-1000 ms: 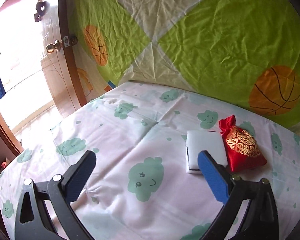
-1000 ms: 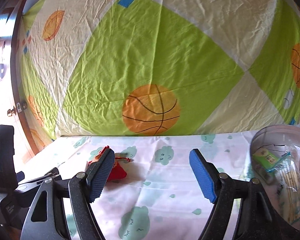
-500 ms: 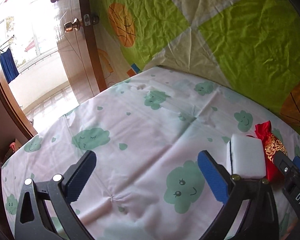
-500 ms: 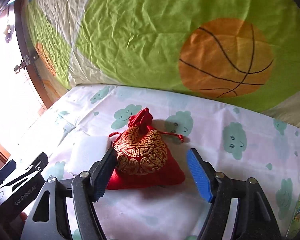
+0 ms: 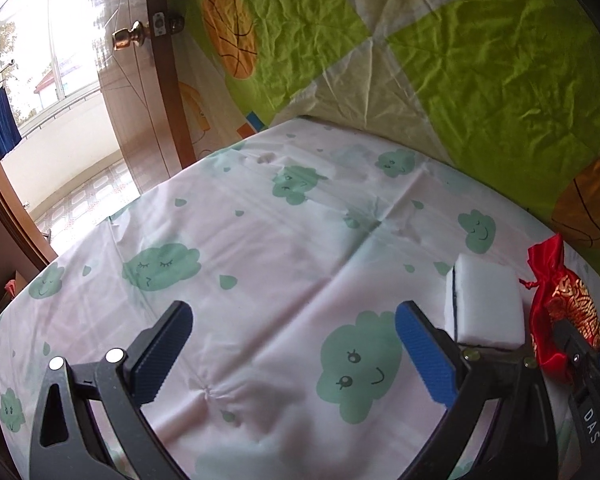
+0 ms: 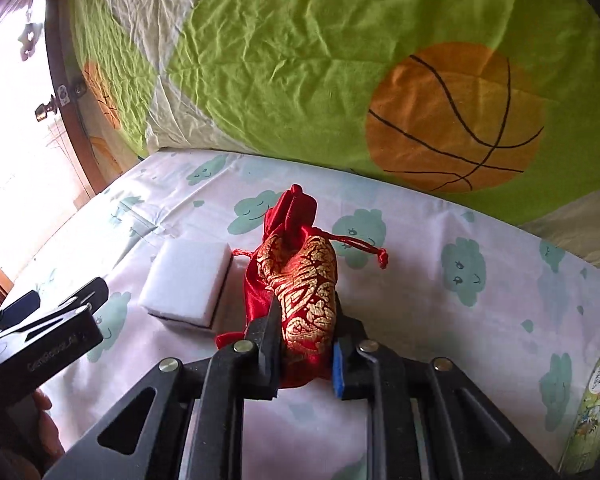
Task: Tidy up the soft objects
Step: 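Grasp the white sponge with the left tool while the right tool grasps the red pouch, then carry the white sponge and red pouch over the blue tin with both tools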
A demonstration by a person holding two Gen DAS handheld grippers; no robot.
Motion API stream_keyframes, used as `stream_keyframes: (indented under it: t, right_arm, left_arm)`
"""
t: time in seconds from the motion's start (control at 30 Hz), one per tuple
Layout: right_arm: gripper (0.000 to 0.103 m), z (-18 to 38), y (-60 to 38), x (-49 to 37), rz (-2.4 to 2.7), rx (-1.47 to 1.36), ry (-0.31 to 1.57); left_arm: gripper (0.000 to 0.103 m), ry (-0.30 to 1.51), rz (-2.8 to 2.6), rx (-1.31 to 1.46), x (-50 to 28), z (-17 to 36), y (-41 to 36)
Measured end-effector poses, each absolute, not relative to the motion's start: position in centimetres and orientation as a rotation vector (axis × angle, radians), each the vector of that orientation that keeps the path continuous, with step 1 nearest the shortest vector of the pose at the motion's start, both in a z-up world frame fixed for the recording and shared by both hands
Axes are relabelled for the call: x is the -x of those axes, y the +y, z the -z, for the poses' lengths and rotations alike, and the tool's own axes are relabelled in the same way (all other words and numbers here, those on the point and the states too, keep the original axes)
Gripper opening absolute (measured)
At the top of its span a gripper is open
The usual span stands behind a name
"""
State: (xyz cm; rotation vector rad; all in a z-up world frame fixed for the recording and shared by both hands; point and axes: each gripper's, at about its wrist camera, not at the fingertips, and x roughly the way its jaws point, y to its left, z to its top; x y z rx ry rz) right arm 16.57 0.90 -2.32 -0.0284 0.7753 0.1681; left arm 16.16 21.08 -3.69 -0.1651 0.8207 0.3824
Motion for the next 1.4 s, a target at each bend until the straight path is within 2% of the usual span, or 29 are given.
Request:
stream_keyframes:
  t: [0.23, 0.5, 0.83, 0.97, 1.07, 1.13, 1.4]
  right_arm:
    - [0.020, -0.3, -1.7, -7.4, -0.098, 0.024, 0.573]
    - [0.020, -1.5, -5.1, -0.1, -0.088, -0.058, 0.467]
    - [0.020, -1.7, -5.7, 1.2, -0.036, -0.097, 0.424]
    - [0.021, -1.5, -5.9, 1.3, -0.040, -0.104, 0.427]
    - [0.021, -1.4, -6.2, 1.2, -0.038, -0.119, 0.432]
    - [0.021, -1.4, -6.4, 1.2, -0.040, -0.131, 0.431]
    - [0.021, -2.0, -6.6, 2.2, 0.018, -0.116, 0.356]
  left_arm:
    - [0.103, 0.768, -0.268, 0.153, -15.6, 2.9, 19.7]
    - [0.103, 0.709, -0.075, 0.093, -14.8, 1.7, 16.9]
    - [0.102, 0.805, -0.061, 0.037, -15.9, 3.0, 10.7]
    - [0.092, 0.890, -0.169, 0.029, -17.5, 4.3, 9.9]
    - [0.079, 0.938, -0.173, 0.072, -18.0, 5.2, 10.7]
    - [0.058, 0.938, -0.155, 0.114, -17.9, 5.3, 11.4]
    - [0.056, 0.857, -0.045, 0.186, -16.7, 4.3, 11.7]
